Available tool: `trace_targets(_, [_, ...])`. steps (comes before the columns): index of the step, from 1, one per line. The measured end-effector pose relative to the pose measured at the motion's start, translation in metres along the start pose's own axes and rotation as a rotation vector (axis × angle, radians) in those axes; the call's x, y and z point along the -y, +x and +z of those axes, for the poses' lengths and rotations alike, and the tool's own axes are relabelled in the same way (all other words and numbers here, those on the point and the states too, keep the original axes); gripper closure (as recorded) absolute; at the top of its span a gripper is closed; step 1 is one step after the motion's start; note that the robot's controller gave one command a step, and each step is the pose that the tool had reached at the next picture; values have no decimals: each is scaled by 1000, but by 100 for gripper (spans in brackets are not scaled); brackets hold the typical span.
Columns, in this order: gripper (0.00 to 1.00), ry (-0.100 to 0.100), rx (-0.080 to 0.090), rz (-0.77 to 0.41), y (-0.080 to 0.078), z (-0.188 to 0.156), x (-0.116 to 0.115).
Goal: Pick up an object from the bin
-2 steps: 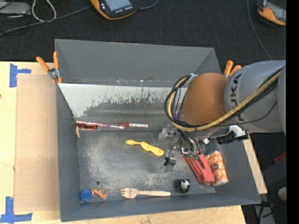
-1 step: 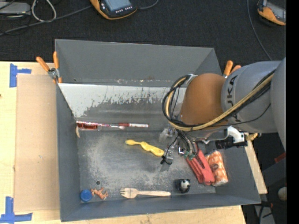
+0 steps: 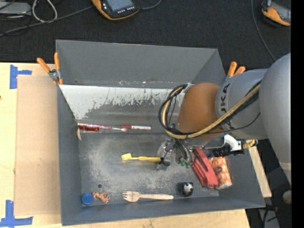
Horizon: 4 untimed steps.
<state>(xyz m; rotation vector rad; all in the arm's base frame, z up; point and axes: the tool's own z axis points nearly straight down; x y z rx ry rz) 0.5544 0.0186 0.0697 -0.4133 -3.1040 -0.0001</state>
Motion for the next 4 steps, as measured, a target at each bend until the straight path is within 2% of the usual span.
trace_targets(1, [100, 0, 0, 0, 0, 0, 0])
trace_targets(3, [100, 0, -1, 26, -4, -52, -16])
trace_targets(4, [100, 2, -7, 35, 4, -119, -20])
